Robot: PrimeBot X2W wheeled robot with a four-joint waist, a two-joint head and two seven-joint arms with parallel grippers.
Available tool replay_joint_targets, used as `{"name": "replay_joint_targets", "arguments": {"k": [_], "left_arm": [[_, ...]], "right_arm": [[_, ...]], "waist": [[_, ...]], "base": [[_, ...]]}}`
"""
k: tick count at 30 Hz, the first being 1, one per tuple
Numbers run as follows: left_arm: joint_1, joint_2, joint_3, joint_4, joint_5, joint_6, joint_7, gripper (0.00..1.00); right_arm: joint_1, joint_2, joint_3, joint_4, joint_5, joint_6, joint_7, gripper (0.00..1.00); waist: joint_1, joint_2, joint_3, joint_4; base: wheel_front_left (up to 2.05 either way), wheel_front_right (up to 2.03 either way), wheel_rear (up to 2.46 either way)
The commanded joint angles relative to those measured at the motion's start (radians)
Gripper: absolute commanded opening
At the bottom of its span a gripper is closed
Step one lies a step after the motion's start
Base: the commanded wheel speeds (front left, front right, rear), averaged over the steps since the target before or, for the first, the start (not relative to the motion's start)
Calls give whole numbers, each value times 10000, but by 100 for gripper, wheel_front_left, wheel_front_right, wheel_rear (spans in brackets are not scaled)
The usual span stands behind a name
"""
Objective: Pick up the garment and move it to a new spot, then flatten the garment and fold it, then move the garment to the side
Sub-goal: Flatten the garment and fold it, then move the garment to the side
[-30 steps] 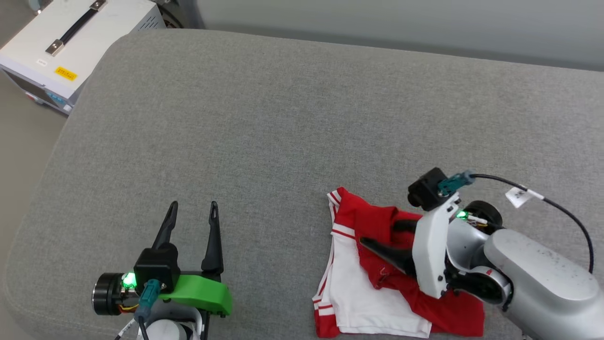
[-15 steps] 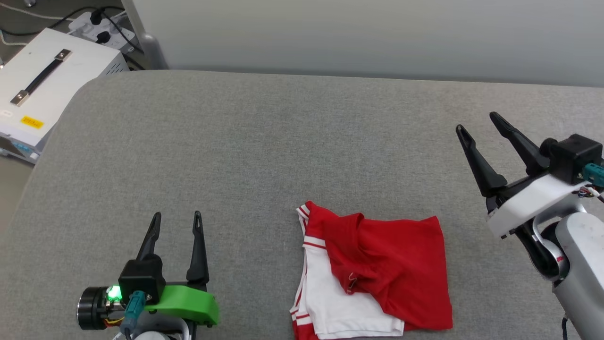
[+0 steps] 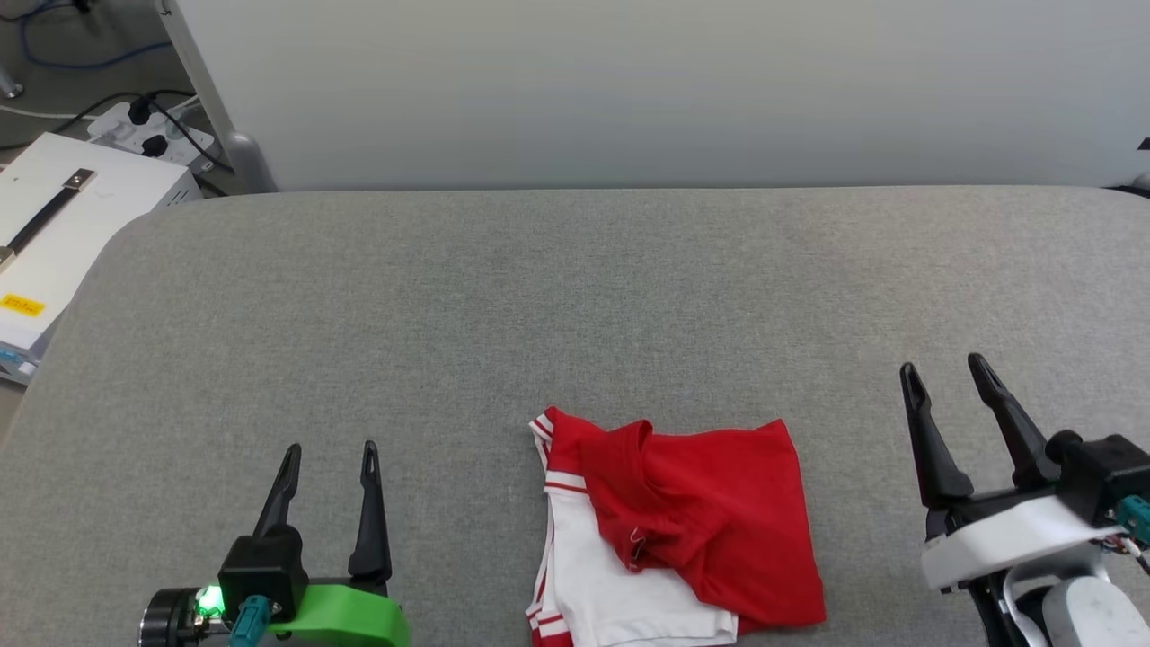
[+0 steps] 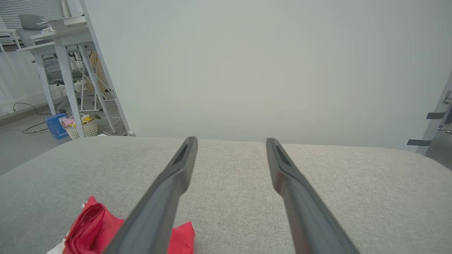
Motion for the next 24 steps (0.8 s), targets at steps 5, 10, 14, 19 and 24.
{"name": "replay_joint_targets", "arguments": {"k": [5, 10, 14, 19, 24], "left_arm": [[346, -27, 9, -16, 80, -89, -57, 100], [490, -47, -61, -23, 105, -114, -57, 100], [596, -64, -90, -17, 105, -104, -57, 100], [616, -83, -145, 8, 105, -107, -57, 100], [556, -94, -158, 1, 109, -100, -57, 100]], "right_arm": [[1020, 484, -382, -373, -308, -7, -89, 100], [1648, 686, -537, -487, -480, -7, -90, 100], [1945, 716, -525, -464, -609, -7, -90, 100], [2006, 694, -493, -455, -684, -7, -91, 100], [1704, 616, -537, -605, -687, -7, -91, 100]], "waist": [[0, 0, -172, -60], [0, 0, -249, -6], [0, 0, -274, 24], [0, 0, -246, 77], [0, 0, -221, 140]], "base": [[0, 0, 0], [0, 0, 0], [0, 0, 0], [0, 0, 0], [0, 0, 0]]}}
